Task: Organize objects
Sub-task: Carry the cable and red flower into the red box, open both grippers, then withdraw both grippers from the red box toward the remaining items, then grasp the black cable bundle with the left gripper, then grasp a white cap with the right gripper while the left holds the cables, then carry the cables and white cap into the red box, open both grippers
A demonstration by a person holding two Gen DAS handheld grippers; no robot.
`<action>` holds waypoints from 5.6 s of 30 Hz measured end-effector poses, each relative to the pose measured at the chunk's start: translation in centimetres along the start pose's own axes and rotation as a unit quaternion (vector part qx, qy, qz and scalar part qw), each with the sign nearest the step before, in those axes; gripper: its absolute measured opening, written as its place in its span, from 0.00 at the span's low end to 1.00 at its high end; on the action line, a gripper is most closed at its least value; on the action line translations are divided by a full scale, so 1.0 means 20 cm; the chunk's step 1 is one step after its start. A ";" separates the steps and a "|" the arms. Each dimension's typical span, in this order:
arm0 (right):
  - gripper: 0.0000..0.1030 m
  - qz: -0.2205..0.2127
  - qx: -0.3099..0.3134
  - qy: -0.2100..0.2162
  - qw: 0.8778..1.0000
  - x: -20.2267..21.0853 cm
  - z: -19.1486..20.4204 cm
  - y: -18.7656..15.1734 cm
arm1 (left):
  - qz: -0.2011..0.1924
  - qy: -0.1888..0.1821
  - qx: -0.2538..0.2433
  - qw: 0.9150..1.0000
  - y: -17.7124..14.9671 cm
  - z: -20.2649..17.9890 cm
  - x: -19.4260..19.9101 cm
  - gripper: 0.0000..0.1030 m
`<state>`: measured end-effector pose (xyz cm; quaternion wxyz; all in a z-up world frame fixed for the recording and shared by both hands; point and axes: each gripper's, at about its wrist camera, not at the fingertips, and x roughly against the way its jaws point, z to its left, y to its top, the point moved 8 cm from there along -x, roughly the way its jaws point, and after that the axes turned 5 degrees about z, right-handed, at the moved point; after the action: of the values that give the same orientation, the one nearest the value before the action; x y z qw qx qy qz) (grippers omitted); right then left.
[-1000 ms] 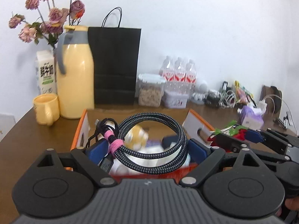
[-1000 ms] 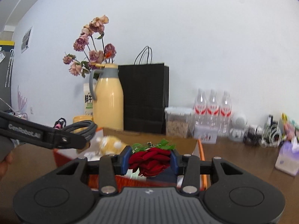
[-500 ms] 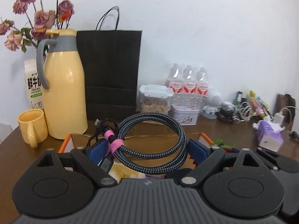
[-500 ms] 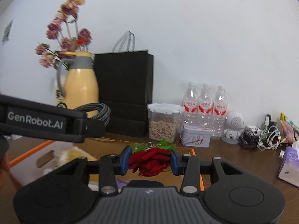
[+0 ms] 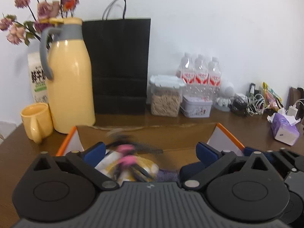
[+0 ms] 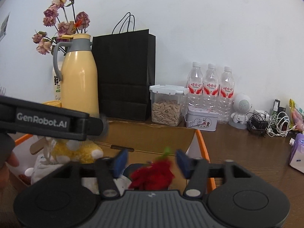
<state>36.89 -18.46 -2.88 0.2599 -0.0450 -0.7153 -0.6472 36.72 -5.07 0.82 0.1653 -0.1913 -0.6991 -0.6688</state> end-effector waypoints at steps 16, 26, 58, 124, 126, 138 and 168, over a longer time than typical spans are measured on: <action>1.00 -0.026 -0.001 -0.008 1.000 0.11 -0.01 0.03 | -0.024 -0.003 0.019 1.000 0.02 0.06 0.12 1.00; 1.00 -0.048 0.014 -0.010 0.999 0.29 -0.02 0.03 | -0.045 -0.018 0.023 0.999 -0.04 0.11 0.33 1.00; 1.00 0.089 -0.003 0.020 0.996 0.71 0.03 -0.59 | 0.106 -0.059 0.007 0.993 -0.73 0.21 0.61 1.00; 0.23 0.124 -0.028 0.058 0.990 0.33 0.22 -0.42 | 0.119 -0.059 0.045 0.990 -0.70 0.26 0.54 0.43; 0.23 0.116 -0.023 0.062 0.991 0.36 0.23 -0.41 | 0.112 -0.056 0.047 0.991 -0.68 0.28 0.55 0.43; 0.23 0.010 0.019 0.072 0.997 0.55 0.24 -0.12 | 0.018 -0.027 0.043 0.999 -0.36 0.37 0.62 0.43; 0.28 0.040 -0.030 -0.004 0.999 -0.16 -0.01 0.01 | 0.000 0.015 0.065 0.998 -0.09 0.43 0.10 0.94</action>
<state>39.69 -17.70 -4.07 0.2813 -0.0835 -0.6944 -0.6571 34.22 3.62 -0.25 0.1881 -0.1699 -0.7382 -0.6251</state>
